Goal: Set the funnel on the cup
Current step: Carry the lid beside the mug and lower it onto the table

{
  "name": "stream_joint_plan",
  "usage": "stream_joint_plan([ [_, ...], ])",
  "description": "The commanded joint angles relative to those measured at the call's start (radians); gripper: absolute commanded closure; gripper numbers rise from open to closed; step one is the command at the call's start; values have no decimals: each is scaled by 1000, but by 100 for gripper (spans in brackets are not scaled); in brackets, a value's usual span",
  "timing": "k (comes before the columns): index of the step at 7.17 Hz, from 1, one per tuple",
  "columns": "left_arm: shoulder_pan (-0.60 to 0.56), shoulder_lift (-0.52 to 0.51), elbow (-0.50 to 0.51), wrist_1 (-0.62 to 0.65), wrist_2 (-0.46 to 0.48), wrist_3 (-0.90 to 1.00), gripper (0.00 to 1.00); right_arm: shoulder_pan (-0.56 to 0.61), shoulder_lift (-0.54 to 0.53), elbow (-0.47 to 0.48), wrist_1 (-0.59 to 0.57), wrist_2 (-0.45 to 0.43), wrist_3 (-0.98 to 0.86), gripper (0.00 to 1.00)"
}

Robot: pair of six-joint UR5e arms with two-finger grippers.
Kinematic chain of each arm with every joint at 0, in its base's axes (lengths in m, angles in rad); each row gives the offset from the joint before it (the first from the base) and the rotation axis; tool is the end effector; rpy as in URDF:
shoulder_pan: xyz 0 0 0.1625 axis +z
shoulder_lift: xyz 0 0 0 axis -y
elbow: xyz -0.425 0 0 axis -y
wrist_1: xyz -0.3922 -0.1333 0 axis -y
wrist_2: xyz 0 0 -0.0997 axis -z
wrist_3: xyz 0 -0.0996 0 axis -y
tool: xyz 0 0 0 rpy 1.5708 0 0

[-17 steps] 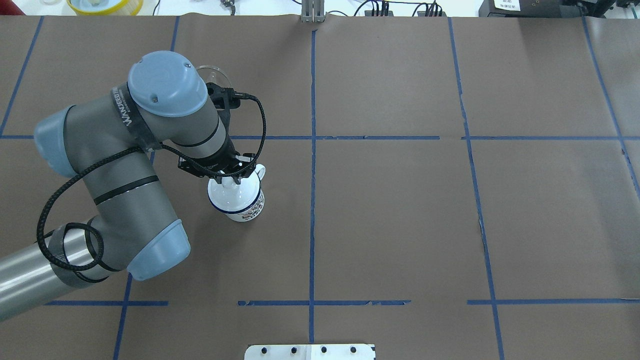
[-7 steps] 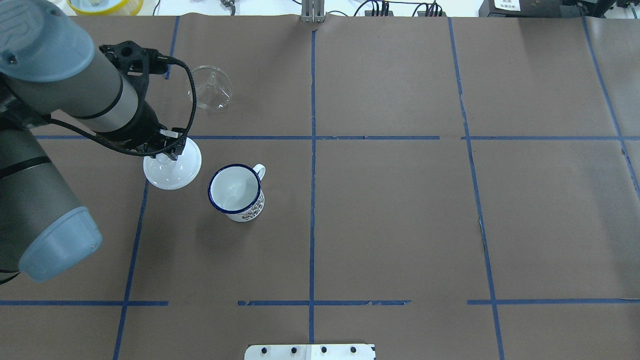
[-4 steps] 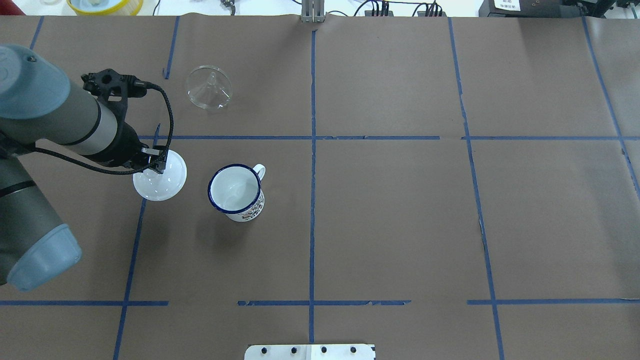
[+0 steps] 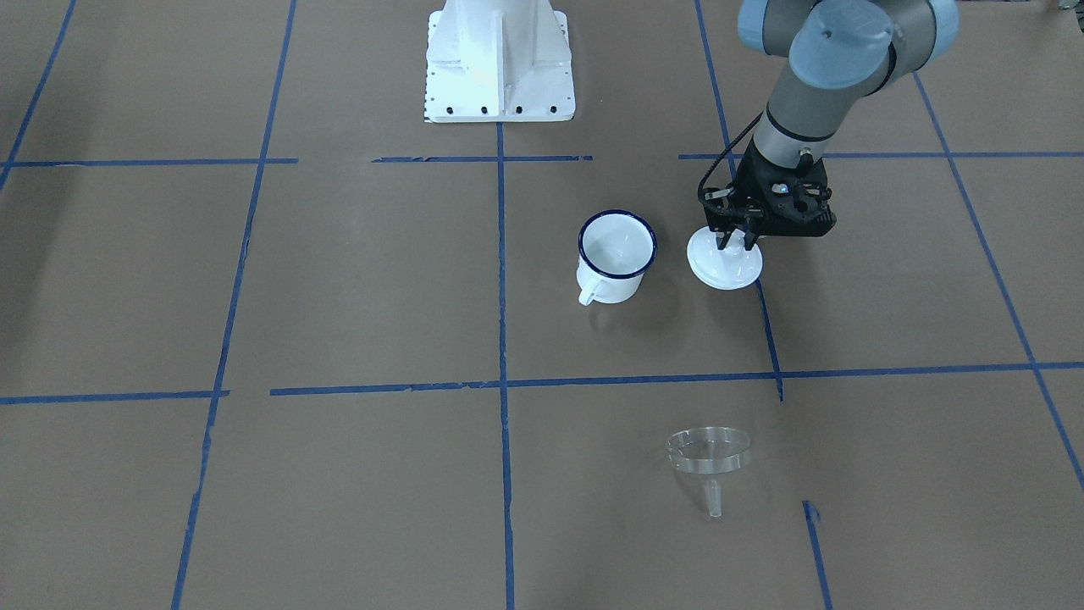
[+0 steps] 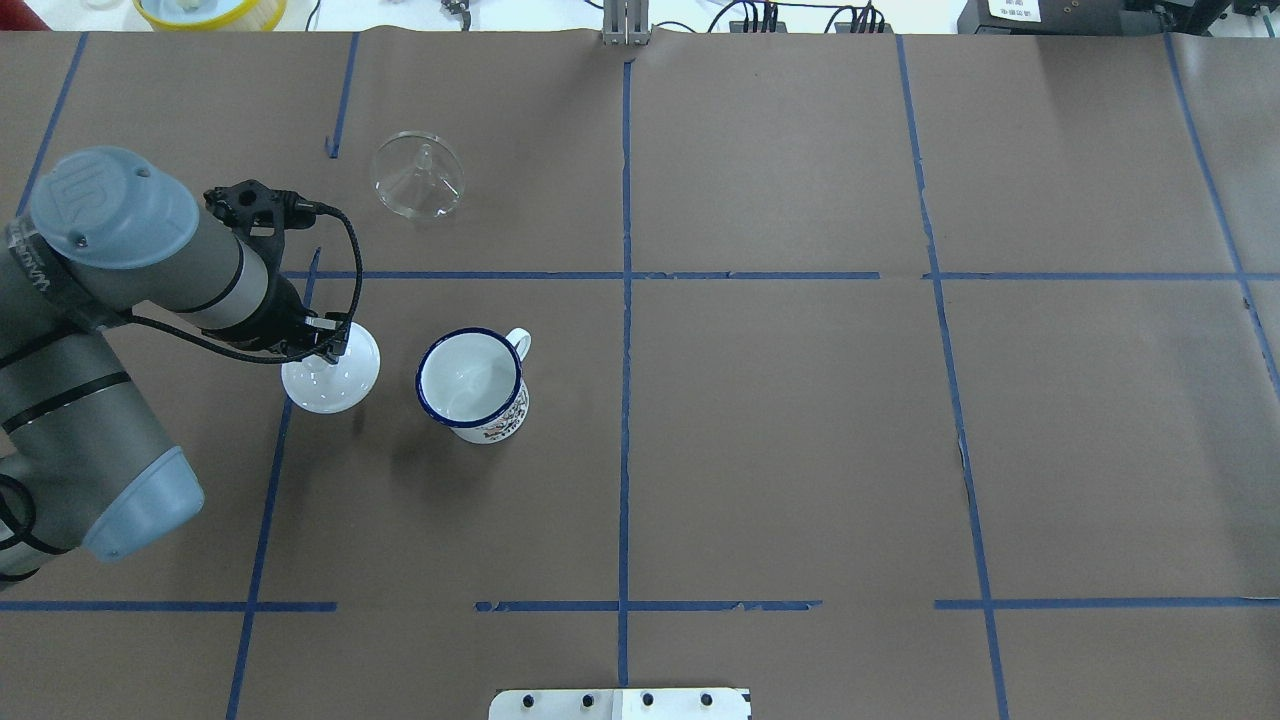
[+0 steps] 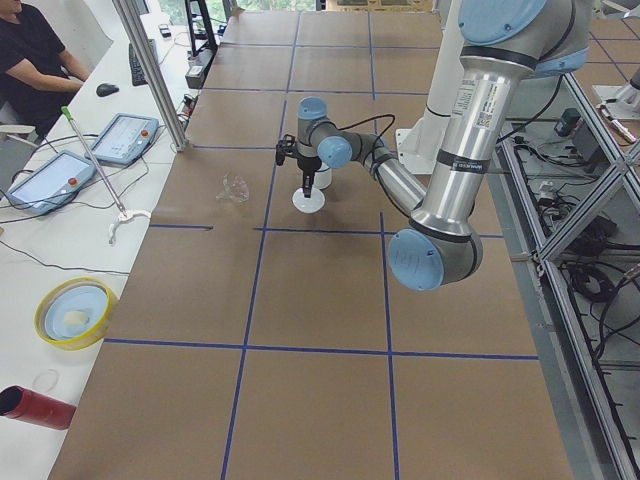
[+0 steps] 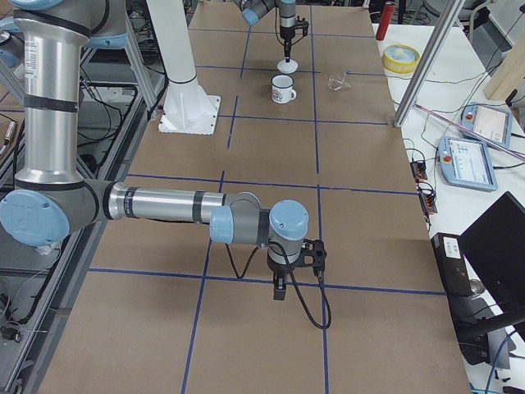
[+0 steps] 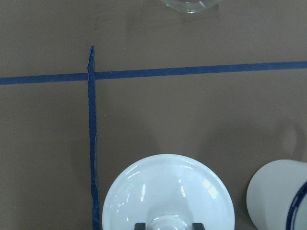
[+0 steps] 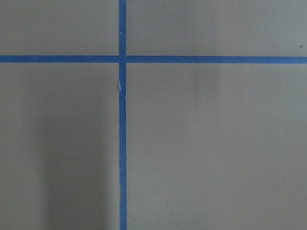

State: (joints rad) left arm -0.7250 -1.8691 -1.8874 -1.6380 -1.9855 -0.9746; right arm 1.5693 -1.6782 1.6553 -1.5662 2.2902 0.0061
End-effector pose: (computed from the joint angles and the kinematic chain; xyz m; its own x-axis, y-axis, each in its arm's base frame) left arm 0.3724 -0.4544 0.3504 0.7148 0.0533 -0.6973 0.0187 0.9953 0.0952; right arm 0.0670 -0.4450 0.6708 0.7522 0.0170 0.6587 -0.0031 0.9997 -0.0223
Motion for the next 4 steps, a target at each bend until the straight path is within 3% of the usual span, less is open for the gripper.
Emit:
stream_joint_plan([
  [1, 10, -4, 51, -6, 1, 7, 100, 0, 0, 0, 0, 0, 0, 0],
  [4, 10, -4, 91, -57, 1, 8, 100, 0, 0, 0, 0, 0, 0, 0],
])
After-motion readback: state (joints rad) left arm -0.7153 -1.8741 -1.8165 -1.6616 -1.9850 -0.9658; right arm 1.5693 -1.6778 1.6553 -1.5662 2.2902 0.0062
